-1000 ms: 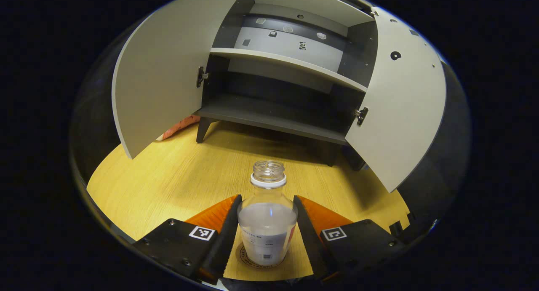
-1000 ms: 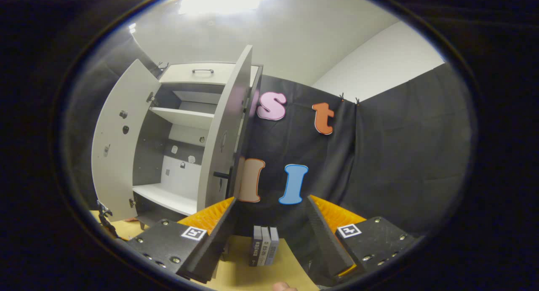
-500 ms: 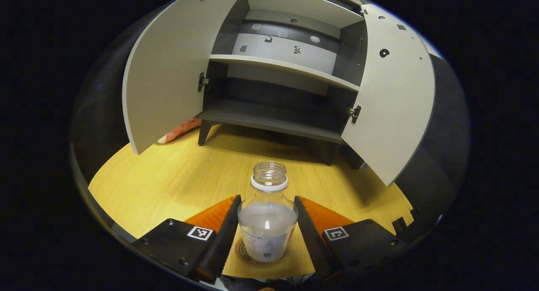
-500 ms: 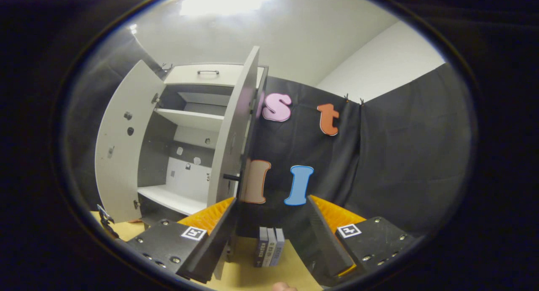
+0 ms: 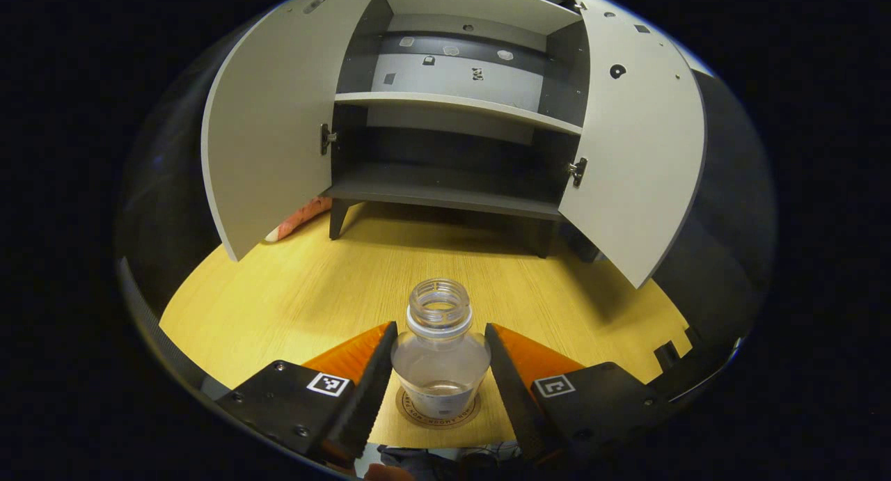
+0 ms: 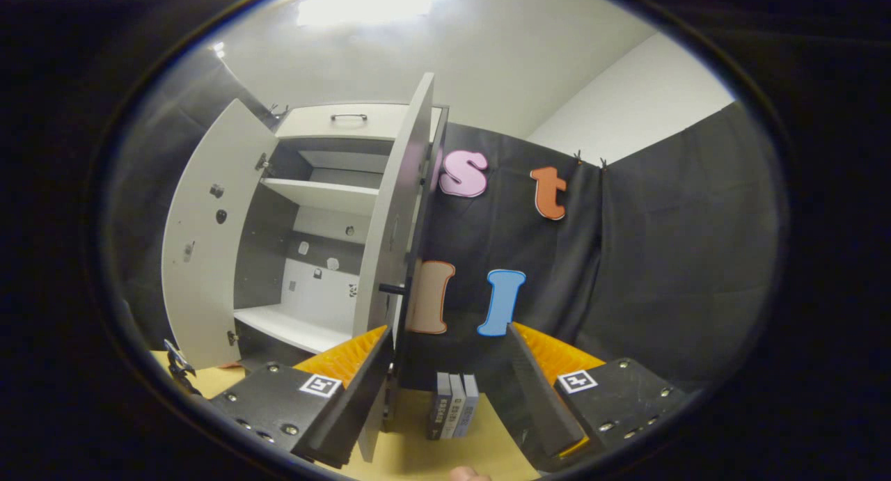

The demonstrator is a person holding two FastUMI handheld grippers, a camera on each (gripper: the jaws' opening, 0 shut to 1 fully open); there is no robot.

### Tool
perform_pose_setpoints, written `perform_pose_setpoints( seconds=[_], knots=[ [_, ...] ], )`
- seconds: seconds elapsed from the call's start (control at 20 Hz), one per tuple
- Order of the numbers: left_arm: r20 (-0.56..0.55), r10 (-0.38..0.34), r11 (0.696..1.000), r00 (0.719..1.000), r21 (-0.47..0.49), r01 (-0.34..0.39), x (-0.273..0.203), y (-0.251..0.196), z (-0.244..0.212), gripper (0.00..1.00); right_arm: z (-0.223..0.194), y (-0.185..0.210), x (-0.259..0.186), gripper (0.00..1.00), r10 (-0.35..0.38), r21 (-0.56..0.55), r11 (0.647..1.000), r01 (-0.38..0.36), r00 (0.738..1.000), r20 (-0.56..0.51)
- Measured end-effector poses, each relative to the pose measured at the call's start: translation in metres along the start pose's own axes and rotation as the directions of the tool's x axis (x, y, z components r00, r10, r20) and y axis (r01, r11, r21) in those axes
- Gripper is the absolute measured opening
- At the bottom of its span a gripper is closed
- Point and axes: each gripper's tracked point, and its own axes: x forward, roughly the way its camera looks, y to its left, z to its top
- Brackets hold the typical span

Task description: Grasp the bottle in the cabinet with the left hand and place it on the coaster, then close the right door with the right hand and the left door with the left hand.

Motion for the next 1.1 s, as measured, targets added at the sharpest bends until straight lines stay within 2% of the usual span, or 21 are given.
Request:
perform_pose_setpoints(
  seconds=[0.05,0.2,0.25,0.3,0.35,0.4,0.55,0.6,0.7,0.8,0.85,1.1],
  knots=[
    [0.007,0.004,1.0,1.0,0.017,-0.004,-0.001,0.0,0.004,0.82,0.0,0.001,-0.001,0.97,0.001,0.001,1.0,-0.001,1.0,-0.001],
    [0.036,-0.018,0.997,0.999,0.078,0.015,-0.01,-0.009,0.017,0.81,0.0,0.002,0.0,0.97,0.007,0.007,1.0,-0.007,1.0,0.001],
    [0.047,-0.017,0.996,0.999,0.091,0.012,-0.012,-0.009,0.023,0.81,0.0,0.004,-0.001,0.94,0.009,0.01,1.0,-0.009,1.0,0.002],
    [0.056,-0.022,0.995,0.998,0.094,0.016,-0.016,-0.01,0.028,0.81,0.001,0.005,-0.001,0.97,0.01,0.014,1.0,-0.01,1.0,0.003],
    [0.064,-0.028,0.996,0.998,0.091,0.022,-0.018,-0.012,0.033,0.81,0.0,0.005,-0.002,0.94,0.011,0.017,1.0,-0.011,1.0,0.003],
    [0.073,-0.037,0.996,0.997,0.084,0.03,-0.021,-0.015,0.038,0.81,0.0,0.005,-0.001,0.97,0.013,0.019,1.0,-0.013,1.0,0.003],
    [0.101,-0.048,0.997,0.994,0.06,0.042,-0.032,-0.02,0.057,0.81,-0.002,0.008,-0.003,0.97,0.016,0.024,1.0,-0.016,1.0,-0.004],
    [0.117,-0.047,0.998,0.992,0.053,0.041,-0.036,-0.02,0.066,0.81,-0.002,0.008,-0.004,0.94,0.016,0.027,1.0,-0.016,1.0,-0.006],
    [0.155,-0.038,0.999,0.987,0.044,0.032,-0.045,-0.019,0.088,0.81,-0.004,0.007,-0.001,0.97,0.014,0.029,0.999,-0.014,1.0,-0.011],
    [0.204,-0.029,0.999,0.979,0.036,0.022,-0.055,-0.018,0.114,0.81,-0.006,0.009,-0.002,0.94,0.011,0.033,0.999,-0.01,1.0,-0.016],
    [0.229,-0.022,0.999,0.973,0.032,0.015,-0.06,-0.016,0.128,0.81,-0.007,0.009,-0.001,0.97,0.008,0.036,0.999,-0.007,1.0,-0.019],
    [0.363,0.015,1.0,0.932,0.001,-0.016,-0.09,-0.002,0.204,0.8,-0.01,0.011,0.008,0.97,-0.007,0.054,0.999,0.009,1.0,-0.03]
  ],
)
